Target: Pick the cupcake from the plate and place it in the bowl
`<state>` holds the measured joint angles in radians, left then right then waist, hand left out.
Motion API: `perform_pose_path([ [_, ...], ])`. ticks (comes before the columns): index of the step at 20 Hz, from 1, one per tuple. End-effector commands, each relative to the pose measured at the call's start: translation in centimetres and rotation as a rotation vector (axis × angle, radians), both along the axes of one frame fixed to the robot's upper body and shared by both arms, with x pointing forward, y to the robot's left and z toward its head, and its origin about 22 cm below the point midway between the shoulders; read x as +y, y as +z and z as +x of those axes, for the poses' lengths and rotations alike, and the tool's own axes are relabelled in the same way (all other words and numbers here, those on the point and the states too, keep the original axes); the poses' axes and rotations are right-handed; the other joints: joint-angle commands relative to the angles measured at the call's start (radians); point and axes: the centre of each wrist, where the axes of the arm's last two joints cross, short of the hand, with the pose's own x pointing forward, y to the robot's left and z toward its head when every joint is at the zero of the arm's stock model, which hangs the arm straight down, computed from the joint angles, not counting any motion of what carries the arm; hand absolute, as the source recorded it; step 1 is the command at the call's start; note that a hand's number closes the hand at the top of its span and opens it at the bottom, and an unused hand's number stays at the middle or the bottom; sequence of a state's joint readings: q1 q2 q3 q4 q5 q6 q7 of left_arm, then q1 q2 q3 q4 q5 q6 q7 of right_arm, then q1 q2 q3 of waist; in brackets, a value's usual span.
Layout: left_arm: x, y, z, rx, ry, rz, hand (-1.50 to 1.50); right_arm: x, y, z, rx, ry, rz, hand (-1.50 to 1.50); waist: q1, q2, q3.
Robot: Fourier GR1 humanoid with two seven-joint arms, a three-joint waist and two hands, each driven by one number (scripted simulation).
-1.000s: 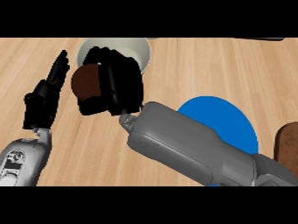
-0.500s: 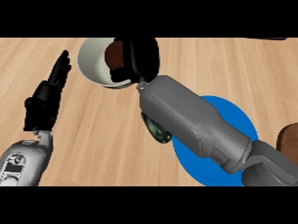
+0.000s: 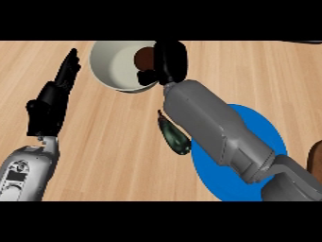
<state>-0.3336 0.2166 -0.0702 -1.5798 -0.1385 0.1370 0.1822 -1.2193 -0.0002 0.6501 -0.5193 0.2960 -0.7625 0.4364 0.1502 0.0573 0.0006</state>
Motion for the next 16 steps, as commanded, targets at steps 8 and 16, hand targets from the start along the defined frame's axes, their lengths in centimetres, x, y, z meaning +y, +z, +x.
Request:
perform_pose_path([
  [8,0.2,-0.1,0.7,-0.009,0.017,0.000,0.00,-1.5,0.9,1.0,-0.054,0.138,0.268,-1.50,-0.019,-0.003,0.001],
  [16,0.3,-1.1,-0.6,0.015,0.053,-0.009,0.00,-3.8,0.5,2.6,0.004,0.177,0.443,-1.50,-0.065,-0.028,0.001],
])
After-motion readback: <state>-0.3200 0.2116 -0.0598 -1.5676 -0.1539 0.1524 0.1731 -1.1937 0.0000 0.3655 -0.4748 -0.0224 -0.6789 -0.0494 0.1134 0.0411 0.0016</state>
